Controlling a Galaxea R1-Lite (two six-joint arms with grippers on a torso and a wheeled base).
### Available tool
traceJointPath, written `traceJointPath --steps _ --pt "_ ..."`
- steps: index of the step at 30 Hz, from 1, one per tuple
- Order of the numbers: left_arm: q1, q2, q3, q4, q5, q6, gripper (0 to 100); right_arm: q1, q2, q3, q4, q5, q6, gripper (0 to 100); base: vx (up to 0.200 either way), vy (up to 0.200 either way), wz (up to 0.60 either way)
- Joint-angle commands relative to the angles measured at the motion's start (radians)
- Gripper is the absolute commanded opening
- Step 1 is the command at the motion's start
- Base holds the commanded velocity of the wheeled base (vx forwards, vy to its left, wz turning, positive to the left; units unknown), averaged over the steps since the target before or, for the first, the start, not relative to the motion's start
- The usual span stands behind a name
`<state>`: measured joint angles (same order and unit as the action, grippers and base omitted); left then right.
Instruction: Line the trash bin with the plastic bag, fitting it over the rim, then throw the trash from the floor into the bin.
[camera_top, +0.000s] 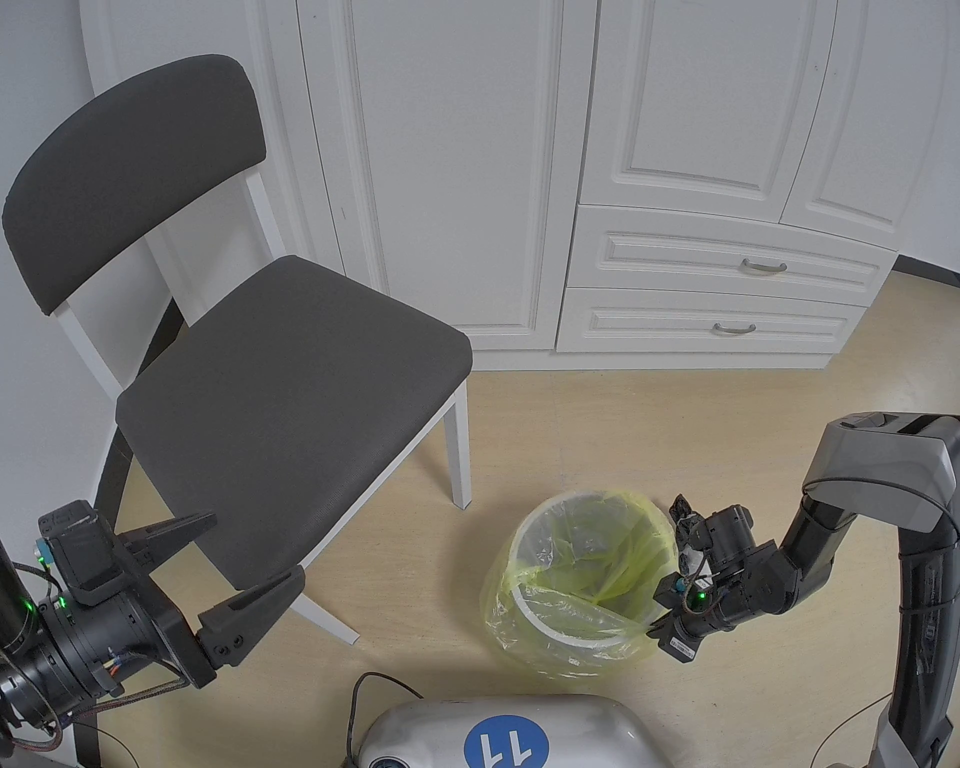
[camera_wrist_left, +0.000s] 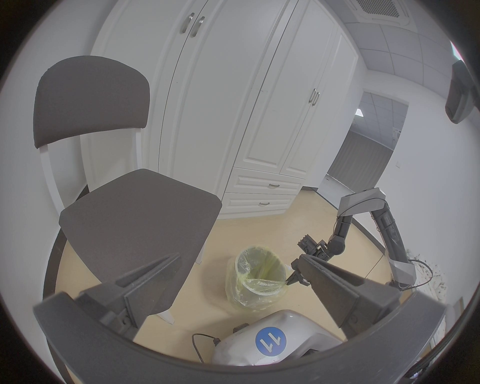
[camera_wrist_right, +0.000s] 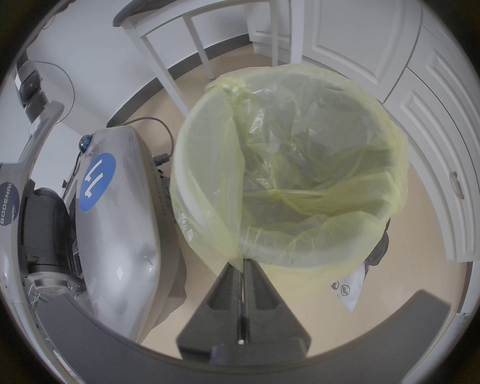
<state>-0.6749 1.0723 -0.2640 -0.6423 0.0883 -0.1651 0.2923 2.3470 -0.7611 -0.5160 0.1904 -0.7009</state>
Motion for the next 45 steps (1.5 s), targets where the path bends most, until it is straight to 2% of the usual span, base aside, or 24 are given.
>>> traceJointPath --steps 1,11,14,21,24,27,31,33,35,37,45 --pt "0.005 -0.005 -0.003 0.000 0.001 0.003 100 -0.033 -0.002 -0.030 -0.003 -0.002 0.014 0 0.000 0.000 0.00" --pt "0.017 -0.005 -0.004 -0.005 0.001 0.003 100 -0.136 0.000 -0.129 -0.003 0.015 0.023 0 0.000 0.000 0.00" --pt "0.017 -0.005 -0.006 -0.005 0.001 0.003 100 -0.147 0.002 -0.135 -0.003 0.052 0.026 0 0.000 0.000 0.00" --pt "0.017 -0.006 -0.001 -0.005 0.002 0.004 100 -0.134 0.006 -0.103 0.014 0.093 0.020 0 0.000 0.000 0.00" --pt "0.017 -0.005 0.000 -0.005 0.001 0.004 100 -0.110 0.018 -0.067 0.013 0.141 0.012 0 0.000 0.000 0.00" --pt "0.017 -0.008 0.000 -0.005 0.001 0.006 100 -0.099 0.029 -0.063 0.013 0.149 0.004 0 0.000 0.000 0.00" --pt "0.015 -0.017 0.002 -0.005 0.001 0.006 100 -0.090 0.031 -0.064 0.016 0.132 0.004 0 0.000 0.000 0.00" --pt "0.015 -0.017 0.000 -0.005 0.001 0.006 100 -0.082 0.032 -0.067 0.016 0.081 0.004 0 0.000 0.000 0.00" --pt "0.015 -0.015 -0.003 -0.005 0.001 0.006 100 -0.070 0.041 -0.084 0.014 -0.002 0.004 0 0.000 0.000 0.00" --pt "0.014 -0.015 -0.003 -0.005 0.001 0.006 100 -0.062 0.061 -0.118 0.007 -0.042 0.012 0 0.000 0.000 0.00" --pt "0.012 -0.018 -0.009 -0.005 0.001 0.007 100 -0.059 0.090 -0.202 0.013 -0.045 0.061 0 0.000 0.000 0.00"
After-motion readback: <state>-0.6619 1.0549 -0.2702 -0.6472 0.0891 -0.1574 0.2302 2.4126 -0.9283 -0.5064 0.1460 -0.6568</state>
